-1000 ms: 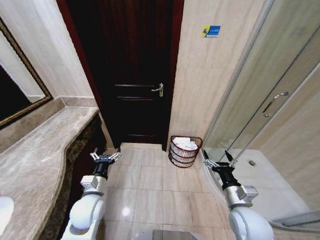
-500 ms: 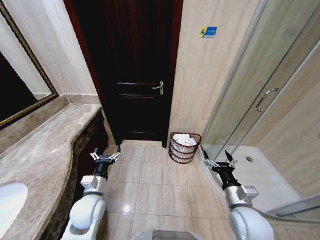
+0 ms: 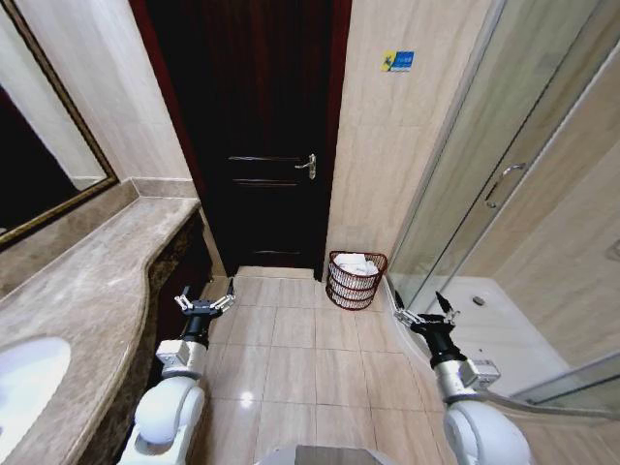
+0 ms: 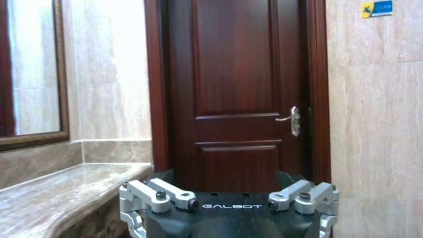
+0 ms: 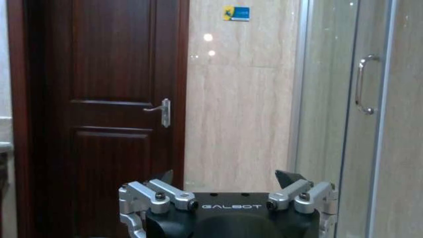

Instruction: Discard the used towel into the hamper.

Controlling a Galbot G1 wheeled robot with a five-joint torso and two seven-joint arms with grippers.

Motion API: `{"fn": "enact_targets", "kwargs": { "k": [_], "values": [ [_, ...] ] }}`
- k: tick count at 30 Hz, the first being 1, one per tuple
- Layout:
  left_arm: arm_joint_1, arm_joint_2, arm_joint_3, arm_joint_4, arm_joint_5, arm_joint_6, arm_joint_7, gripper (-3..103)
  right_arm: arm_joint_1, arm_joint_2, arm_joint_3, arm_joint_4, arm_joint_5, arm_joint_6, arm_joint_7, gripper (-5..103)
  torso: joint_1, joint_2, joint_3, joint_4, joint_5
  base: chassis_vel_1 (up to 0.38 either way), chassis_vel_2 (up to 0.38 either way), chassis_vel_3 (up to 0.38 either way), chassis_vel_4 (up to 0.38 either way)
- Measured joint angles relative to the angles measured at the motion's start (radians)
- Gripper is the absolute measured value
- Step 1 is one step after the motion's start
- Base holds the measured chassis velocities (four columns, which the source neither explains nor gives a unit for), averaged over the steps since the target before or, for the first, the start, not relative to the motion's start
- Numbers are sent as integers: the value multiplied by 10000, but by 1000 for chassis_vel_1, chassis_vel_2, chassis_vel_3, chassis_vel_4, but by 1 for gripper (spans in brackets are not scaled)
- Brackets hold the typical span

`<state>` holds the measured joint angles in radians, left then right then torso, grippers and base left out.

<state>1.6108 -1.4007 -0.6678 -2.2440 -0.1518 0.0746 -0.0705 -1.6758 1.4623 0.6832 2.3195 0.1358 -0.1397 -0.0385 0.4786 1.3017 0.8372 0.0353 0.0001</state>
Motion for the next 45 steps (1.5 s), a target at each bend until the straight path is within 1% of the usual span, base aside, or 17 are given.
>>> {"fn": "enact_targets", "kwargs": {
  "k": [7,24,45],
  "values": [
    [0,0,0,0,0,0,0,100,-1,0,0,0,0,0,0,100,0,0,0,-5,-2,102,-78,-81,92],
    [0,0,0,0,0,0,0,100,0,0,0,0,0,0,0,100,0,0,0,-1,-2,68,-70,-63,67],
    [0,0,0,0,0,0,-1,100,0,0,0,0,0,0,0,100,0,1,0,-3,-2,66,-68,-66,67]
  ]
}}
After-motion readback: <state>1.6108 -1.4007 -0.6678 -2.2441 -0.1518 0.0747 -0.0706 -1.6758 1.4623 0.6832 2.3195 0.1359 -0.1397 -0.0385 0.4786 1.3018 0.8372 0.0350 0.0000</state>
